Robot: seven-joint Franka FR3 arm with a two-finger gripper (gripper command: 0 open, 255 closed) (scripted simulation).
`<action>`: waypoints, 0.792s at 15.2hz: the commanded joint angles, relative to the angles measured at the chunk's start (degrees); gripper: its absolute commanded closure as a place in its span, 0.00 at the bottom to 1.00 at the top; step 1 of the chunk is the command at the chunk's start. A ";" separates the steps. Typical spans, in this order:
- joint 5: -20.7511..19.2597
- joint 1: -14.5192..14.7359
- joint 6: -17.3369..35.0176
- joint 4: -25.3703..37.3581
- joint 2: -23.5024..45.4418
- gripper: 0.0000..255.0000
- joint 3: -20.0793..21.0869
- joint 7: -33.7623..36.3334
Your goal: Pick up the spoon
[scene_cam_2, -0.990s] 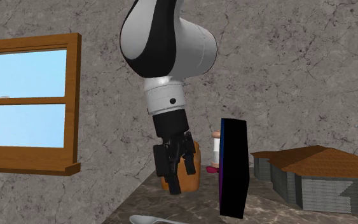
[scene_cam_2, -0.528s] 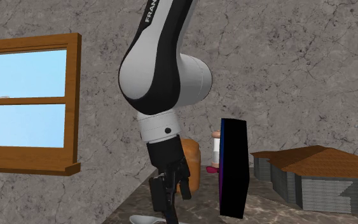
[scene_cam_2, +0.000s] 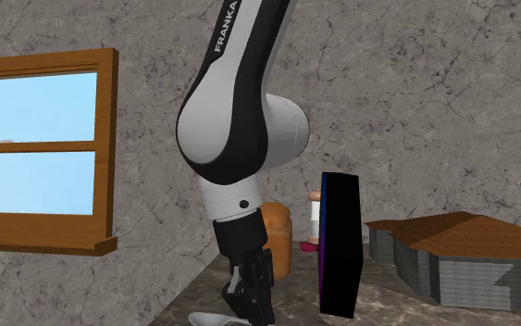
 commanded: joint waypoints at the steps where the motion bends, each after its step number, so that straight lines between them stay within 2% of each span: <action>1: -0.02 0.00 0.05 0.02 0.06 1.00 0.00 0.03; 6: 0.06 0.00 -0.09 0.12 0.01 1.00 0.01 -0.07; 12: 3.67 0.27 -4.79 0.15 -5.13 1.00 0.48 -3.38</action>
